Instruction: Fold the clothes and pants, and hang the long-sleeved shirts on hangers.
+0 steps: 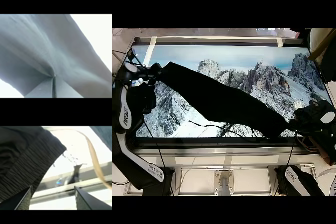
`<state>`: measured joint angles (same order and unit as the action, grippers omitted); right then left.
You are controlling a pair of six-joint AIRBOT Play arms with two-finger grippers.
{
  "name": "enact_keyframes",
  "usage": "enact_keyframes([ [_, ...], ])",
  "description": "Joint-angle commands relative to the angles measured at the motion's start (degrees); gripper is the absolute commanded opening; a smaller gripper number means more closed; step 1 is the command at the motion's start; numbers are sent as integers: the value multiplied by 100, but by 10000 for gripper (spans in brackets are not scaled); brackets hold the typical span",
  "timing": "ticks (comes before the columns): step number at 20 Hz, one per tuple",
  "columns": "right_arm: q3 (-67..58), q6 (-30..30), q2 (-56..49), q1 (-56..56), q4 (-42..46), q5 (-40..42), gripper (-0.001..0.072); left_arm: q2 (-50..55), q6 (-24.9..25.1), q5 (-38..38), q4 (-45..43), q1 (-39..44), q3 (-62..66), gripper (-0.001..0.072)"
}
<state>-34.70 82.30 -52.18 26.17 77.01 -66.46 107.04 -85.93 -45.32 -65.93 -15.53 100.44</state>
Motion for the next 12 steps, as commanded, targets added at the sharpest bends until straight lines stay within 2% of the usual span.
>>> enact_keyframes([
  [1,535,-358,-28,280,-1082,918,588,-389,0,-898,-903,-15,7,7],
  [4,728,-710,-450,319,-1716,2116,588,-393,-20,-1054,-901,46,7,7],
  [6,726,-868,-894,317,-1958,2444,588,-393,-17,-1088,-907,85,7,7],
  [7,719,-1167,-1139,317,-2269,2509,585,-393,-17,-1091,-905,105,7,7],
  [10,721,-2503,-1606,306,-3613,2544,453,-393,-20,-1110,-903,127,7,7],
  [11,715,-2708,-1663,306,-3926,2599,369,-398,-20,-1176,-901,127,7,7],
  [12,675,-2813,-1659,306,-4063,2564,193,-415,-20,-1294,-903,127,7,7],
])
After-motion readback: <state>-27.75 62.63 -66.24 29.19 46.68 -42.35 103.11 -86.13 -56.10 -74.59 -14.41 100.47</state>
